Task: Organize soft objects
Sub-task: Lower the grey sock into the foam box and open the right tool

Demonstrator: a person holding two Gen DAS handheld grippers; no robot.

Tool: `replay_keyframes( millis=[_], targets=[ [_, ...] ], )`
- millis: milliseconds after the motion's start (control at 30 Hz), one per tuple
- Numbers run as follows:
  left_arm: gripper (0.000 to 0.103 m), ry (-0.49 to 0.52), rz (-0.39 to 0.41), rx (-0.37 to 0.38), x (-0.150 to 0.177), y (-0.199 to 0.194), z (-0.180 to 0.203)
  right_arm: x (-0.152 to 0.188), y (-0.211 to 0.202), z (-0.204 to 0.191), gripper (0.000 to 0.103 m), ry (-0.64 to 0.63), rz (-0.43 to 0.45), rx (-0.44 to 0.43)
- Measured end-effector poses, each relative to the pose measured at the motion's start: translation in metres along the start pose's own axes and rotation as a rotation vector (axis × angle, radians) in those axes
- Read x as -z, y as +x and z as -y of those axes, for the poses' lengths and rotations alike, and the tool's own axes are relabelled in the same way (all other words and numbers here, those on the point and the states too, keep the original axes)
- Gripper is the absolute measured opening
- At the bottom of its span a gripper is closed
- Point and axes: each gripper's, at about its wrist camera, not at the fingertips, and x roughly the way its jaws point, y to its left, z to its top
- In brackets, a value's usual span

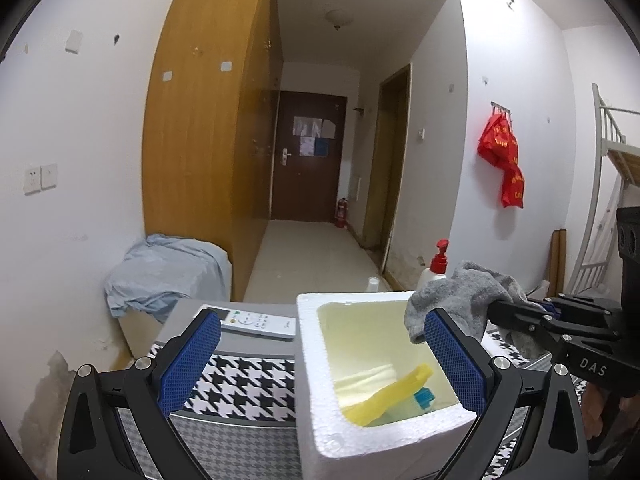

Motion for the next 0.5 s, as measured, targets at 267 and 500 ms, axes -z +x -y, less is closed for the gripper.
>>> replay_keyframes(
  millis=[267, 500],
  targets=[
    [0.102, 0.005, -0.004, -0.019, 0.002, 0.001, -0.005, 0.000, 0.016, 0.000, 0.020, 0.016, -0.029, -0.007],
    [0.102, 0.007, -0.009, -0.014, 0.004, 0.003, -0.006, 0.000, 0.017, 0.001, 0.062, 0.040, -0.023, -0.030]
  ],
)
